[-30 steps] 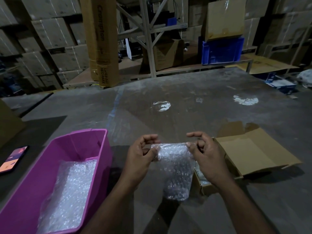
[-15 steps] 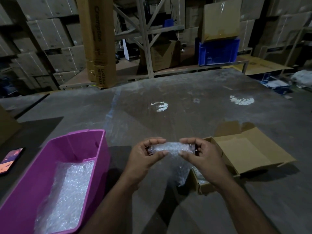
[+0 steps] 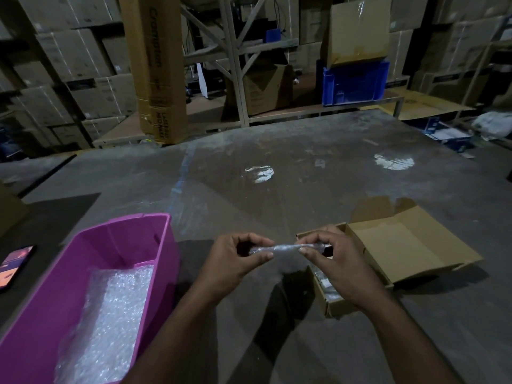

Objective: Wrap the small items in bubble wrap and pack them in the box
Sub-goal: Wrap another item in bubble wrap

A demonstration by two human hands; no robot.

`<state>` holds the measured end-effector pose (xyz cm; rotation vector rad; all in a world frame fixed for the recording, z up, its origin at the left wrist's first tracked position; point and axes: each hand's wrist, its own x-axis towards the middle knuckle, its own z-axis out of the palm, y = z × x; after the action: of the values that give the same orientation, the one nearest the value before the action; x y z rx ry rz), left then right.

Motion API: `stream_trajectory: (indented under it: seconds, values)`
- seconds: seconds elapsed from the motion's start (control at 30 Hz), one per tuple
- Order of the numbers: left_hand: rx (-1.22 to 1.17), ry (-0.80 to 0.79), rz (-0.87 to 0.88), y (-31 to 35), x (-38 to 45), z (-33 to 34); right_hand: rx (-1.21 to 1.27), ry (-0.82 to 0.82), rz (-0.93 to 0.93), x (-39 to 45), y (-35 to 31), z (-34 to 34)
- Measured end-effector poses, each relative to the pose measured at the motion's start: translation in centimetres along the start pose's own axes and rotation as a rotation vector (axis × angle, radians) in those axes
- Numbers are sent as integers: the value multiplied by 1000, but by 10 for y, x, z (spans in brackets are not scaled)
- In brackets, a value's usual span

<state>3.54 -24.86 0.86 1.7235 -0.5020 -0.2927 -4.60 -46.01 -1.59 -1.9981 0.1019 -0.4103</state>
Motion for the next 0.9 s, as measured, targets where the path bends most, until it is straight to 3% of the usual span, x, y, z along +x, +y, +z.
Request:
stream_trajectory:
  seconds: [0.23, 0.73, 0.9]
  values:
    - [303, 67, 163, -5, 8, -1, 6, 7, -8, 4, 8, 1]
    - [-28, -42, 94, -1, 2, 12, 281, -7, 127, -2, -1, 1]
    - [-49, -73, 97, 1, -1, 10, 197, 58, 99, -2, -2, 2]
